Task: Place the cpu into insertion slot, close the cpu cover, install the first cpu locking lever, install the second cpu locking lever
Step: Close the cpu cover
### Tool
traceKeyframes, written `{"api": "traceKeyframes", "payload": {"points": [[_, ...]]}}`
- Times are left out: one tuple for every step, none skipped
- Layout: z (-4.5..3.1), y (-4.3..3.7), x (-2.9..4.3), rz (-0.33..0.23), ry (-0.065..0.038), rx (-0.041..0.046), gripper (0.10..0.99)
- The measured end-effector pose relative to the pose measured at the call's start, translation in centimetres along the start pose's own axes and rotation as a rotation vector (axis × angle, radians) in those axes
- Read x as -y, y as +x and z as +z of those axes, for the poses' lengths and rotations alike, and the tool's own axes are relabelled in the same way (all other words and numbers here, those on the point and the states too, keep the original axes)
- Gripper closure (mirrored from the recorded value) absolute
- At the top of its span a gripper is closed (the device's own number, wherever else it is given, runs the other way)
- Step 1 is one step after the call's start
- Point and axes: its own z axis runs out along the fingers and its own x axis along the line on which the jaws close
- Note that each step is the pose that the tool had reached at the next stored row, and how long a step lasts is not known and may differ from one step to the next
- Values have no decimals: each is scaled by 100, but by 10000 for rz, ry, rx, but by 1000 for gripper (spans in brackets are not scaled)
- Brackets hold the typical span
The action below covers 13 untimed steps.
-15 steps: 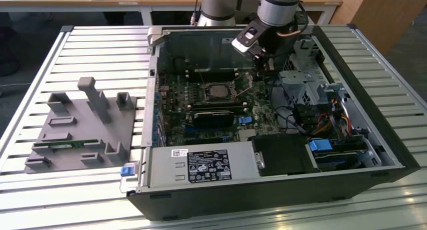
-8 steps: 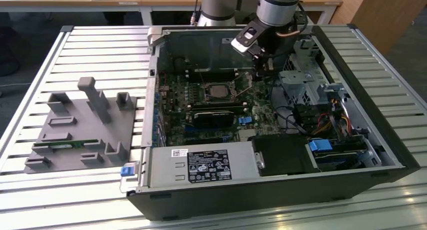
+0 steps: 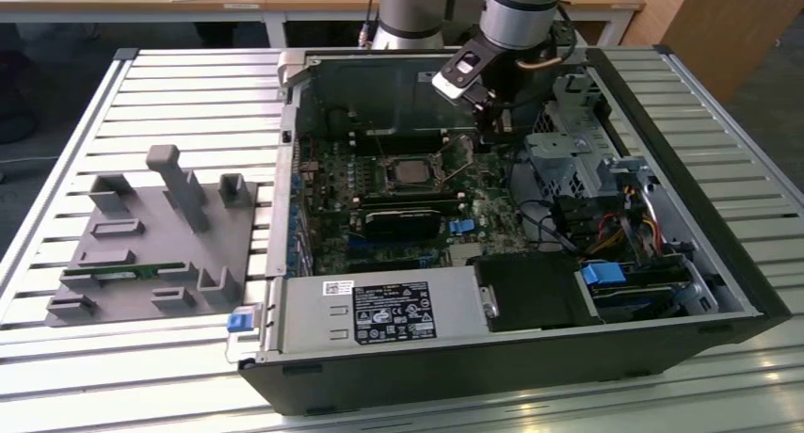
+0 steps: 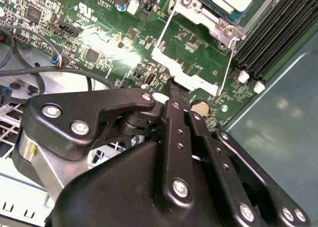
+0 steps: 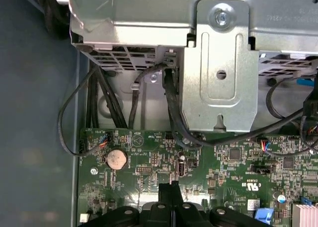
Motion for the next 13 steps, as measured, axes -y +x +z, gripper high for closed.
{"api": "traceKeyframes", "payload": {"points": [[0, 0, 14, 1, 0, 1, 980], [0, 0, 26, 1, 0, 1, 980], [0, 0, 36, 1, 0, 1, 980], [0, 0, 46, 1, 0, 0, 980], [0, 0, 56, 1, 0, 0, 980], [0, 0, 65, 1, 0, 0, 980], [-1, 0, 74, 0, 0, 1, 980], [0, 1, 83, 0, 0, 0, 980], [-1, 1, 93, 0, 1, 0, 980], [-1, 1, 103, 1, 0, 0, 980], [-1, 1, 115, 0, 0, 0, 980], [0, 1, 126, 1, 0, 0, 980], [-1, 1, 138, 1, 0, 0, 980]]}}
